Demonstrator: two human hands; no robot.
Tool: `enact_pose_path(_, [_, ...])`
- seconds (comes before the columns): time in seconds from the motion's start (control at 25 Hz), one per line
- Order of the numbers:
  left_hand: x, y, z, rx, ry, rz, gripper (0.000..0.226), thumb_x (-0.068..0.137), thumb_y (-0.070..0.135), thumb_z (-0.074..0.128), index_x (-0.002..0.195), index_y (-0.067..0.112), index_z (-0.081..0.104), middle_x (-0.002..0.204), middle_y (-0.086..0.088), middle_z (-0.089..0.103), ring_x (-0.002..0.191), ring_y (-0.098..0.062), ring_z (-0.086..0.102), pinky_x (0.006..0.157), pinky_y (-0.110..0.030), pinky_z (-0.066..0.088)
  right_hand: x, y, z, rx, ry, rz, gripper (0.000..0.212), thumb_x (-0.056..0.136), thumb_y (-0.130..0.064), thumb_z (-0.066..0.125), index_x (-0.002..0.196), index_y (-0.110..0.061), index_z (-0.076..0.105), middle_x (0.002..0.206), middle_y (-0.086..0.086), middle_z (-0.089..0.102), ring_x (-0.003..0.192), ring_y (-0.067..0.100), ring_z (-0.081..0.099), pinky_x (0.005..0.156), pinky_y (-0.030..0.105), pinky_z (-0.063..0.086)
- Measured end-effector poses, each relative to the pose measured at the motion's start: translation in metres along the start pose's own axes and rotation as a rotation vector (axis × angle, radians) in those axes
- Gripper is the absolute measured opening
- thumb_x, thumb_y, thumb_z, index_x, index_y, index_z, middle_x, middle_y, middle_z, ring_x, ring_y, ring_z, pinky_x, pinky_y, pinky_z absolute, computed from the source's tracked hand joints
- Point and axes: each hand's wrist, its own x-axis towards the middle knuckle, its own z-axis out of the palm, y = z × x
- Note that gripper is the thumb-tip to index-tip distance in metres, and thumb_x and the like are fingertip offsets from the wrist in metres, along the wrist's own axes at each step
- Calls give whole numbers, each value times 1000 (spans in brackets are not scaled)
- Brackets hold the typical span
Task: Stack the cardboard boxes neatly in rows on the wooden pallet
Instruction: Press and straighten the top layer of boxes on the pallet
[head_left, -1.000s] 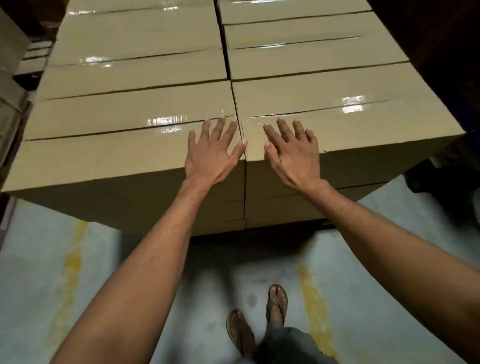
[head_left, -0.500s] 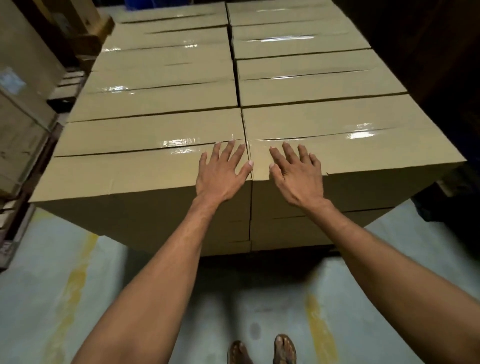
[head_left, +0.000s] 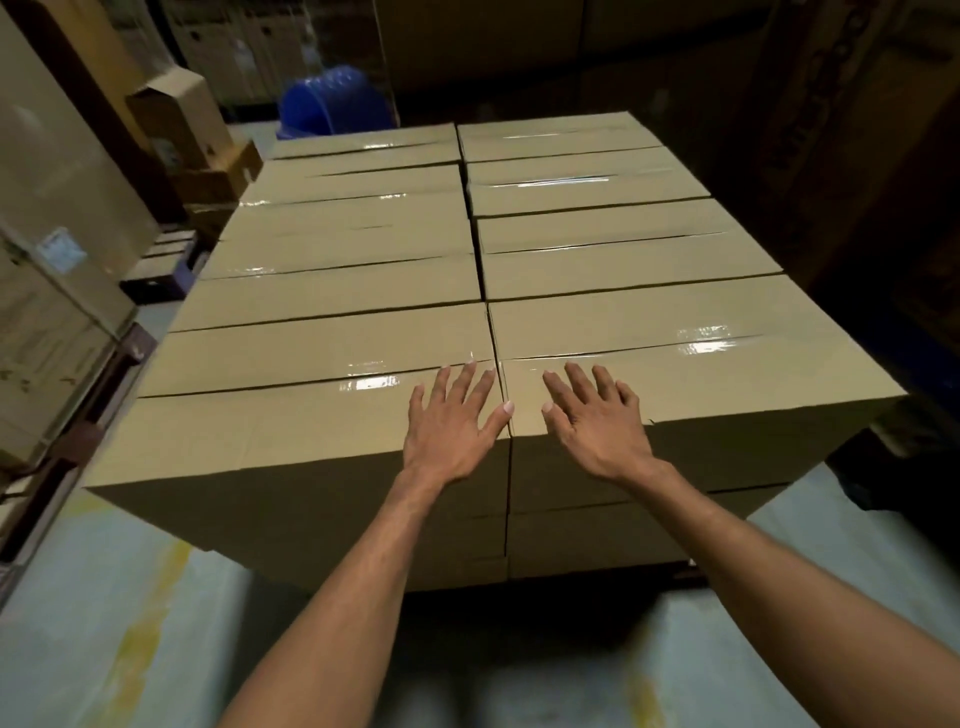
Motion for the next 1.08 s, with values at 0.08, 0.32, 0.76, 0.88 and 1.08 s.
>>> enact_pose_path(0.08, [2,-2,-7,-43,-1,2,75,96,77,10,162,40,11,172,7,9,158,-21,4,124,-55,9,-3,3,-3,6,-35,-10,73,97,-72,-1,163,-40,4,173,-2,-3,158,27,-6,126,51,2])
enact_pose_path(0.32, [73,-22,-25,-125,153,-37,80,98,77,16,163,35,-2,172,3,1,158,-20,0,127,-48,2,69,3,-13,47,-20,-75,74,99,-75,6,161,-40,-13,167,-3,-28,153,22,-30,125,51,-12])
enact_pose_path(0.76, [200,-48,-8,-71,101,-141,72,98,76,4,161,43,-3,168,17,-11,157,-11,-12,128,-46,-3,211,0,-10,89,-37,-163,74,96,-78,-3,161,-43,-9,169,-11,-18,155,16,-24,127,50,-7])
enact_pose_path(0.88, [197,-47,-12,-93,83,-148,70,98,76,5,160,45,-4,168,19,-13,156,-8,-15,128,-44,-5,208,-3,-12,99,-43,-154,73,95,-79,-4,160,-45,-10,168,-13,-19,154,14,-27,127,48,-7])
enact_pose_path(1.08, [200,-47,-12,-89,88,-142,69,100,74,9,161,44,0,168,19,-10,156,-9,-13,127,-42,-7,212,-4,-15,107,-48,-152,75,96,-78,-3,162,-44,-5,169,-13,-16,155,14,-23,127,47,-6])
